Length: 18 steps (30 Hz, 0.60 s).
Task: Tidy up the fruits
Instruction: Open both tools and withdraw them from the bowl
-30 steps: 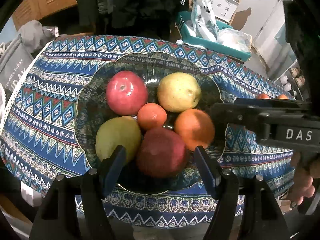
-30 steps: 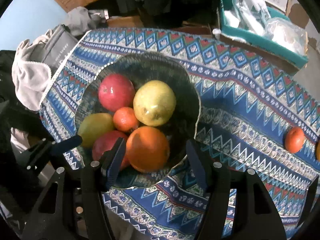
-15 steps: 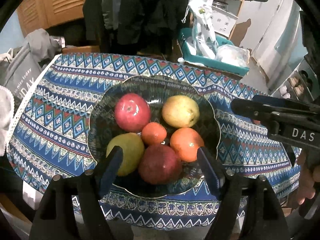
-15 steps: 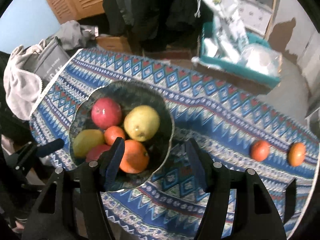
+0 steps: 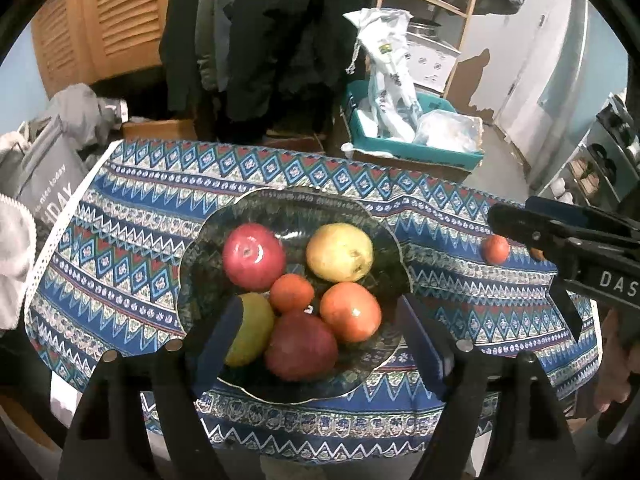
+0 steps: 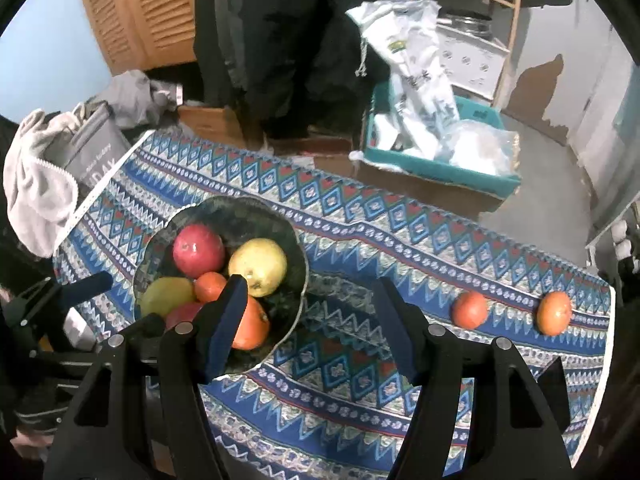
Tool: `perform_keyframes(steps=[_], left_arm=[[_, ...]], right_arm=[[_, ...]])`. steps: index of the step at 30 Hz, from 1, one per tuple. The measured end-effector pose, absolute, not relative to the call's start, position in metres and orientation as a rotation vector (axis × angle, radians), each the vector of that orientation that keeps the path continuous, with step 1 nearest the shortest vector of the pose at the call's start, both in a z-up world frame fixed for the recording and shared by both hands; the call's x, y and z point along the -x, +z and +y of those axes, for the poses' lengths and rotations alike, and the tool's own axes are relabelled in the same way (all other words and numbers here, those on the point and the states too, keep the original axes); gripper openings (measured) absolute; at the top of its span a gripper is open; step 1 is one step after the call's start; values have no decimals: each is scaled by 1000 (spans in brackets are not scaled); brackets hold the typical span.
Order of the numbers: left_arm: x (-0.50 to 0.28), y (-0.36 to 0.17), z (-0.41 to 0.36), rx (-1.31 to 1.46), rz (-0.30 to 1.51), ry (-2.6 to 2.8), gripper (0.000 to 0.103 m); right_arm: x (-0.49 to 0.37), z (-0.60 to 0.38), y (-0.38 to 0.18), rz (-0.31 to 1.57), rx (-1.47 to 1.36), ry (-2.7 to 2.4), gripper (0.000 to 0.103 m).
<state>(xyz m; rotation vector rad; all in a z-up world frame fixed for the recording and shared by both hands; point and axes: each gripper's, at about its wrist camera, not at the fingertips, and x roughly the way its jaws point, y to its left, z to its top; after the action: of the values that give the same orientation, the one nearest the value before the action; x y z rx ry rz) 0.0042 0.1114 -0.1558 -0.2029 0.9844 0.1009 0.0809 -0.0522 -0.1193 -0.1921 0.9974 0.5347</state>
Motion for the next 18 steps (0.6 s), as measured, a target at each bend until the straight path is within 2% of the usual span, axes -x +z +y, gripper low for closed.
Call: perform_keyframes(steps=[6, 18], left_arm=[[-7, -145, 95, 190, 966, 72, 81], [-18, -136, 62, 183, 959, 25, 81]], right_arm=[[-76, -75, -104, 952, 172, 506, 71], [-72, -126, -87, 890, 158, 422, 71]])
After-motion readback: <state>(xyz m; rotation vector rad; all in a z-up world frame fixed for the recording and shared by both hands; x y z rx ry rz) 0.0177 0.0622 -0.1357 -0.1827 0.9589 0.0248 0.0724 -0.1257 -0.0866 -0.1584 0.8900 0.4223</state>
